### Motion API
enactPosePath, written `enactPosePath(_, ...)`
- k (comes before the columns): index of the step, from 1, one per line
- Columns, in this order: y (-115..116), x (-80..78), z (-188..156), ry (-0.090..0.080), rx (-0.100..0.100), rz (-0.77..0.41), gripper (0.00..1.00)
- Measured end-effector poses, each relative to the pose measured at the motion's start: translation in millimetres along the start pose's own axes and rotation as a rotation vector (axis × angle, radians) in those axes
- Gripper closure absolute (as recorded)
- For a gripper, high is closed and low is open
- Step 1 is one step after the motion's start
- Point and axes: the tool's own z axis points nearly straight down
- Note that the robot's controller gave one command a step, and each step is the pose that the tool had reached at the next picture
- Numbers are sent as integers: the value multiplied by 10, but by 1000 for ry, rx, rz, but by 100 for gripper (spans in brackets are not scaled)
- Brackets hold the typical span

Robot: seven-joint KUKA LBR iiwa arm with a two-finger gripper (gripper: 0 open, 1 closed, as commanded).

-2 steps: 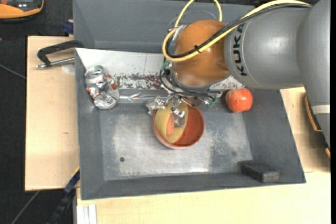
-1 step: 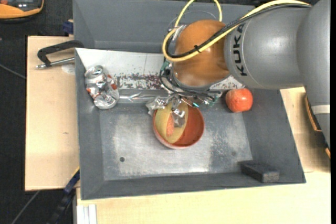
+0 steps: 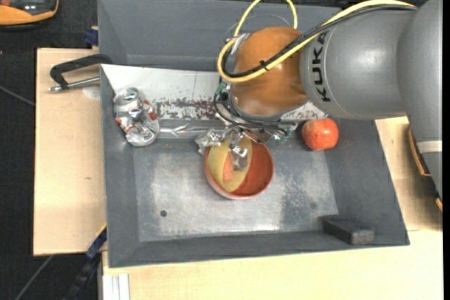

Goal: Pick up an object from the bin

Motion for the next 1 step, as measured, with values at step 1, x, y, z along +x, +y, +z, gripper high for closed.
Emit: enactPosePath(1,-46,41,42,-17,9,-321,100)
